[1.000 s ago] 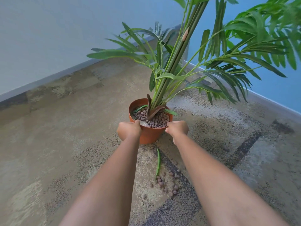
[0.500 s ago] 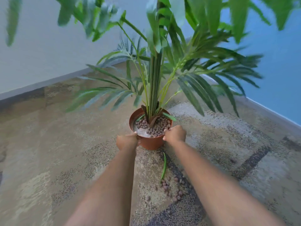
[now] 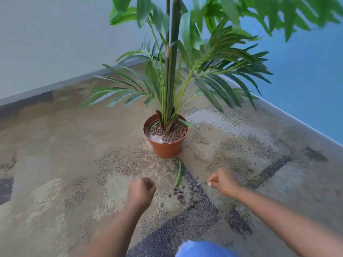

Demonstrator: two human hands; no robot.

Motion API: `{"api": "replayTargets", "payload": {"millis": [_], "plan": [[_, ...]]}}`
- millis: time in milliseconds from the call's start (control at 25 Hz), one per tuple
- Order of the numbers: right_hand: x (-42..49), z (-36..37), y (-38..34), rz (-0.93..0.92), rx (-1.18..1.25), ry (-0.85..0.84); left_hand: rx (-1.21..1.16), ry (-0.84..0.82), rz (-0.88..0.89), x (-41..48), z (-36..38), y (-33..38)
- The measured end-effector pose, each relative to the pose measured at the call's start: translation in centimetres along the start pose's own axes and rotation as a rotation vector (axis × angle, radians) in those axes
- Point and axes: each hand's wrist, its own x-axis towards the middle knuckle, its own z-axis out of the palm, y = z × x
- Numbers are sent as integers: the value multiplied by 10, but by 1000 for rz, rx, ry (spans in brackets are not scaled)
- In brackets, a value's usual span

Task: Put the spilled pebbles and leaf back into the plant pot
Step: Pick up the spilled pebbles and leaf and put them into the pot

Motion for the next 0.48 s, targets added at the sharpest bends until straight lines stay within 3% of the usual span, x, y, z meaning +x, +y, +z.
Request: {"api": "replayTargets", "payload": {"millis": [280,480], "plan": [[16,88,19,31,175,74,120,-94,-71,-18,43,-47],[18,109,18,38,22,156,113,-188,-68,-22,74,-43]]}}
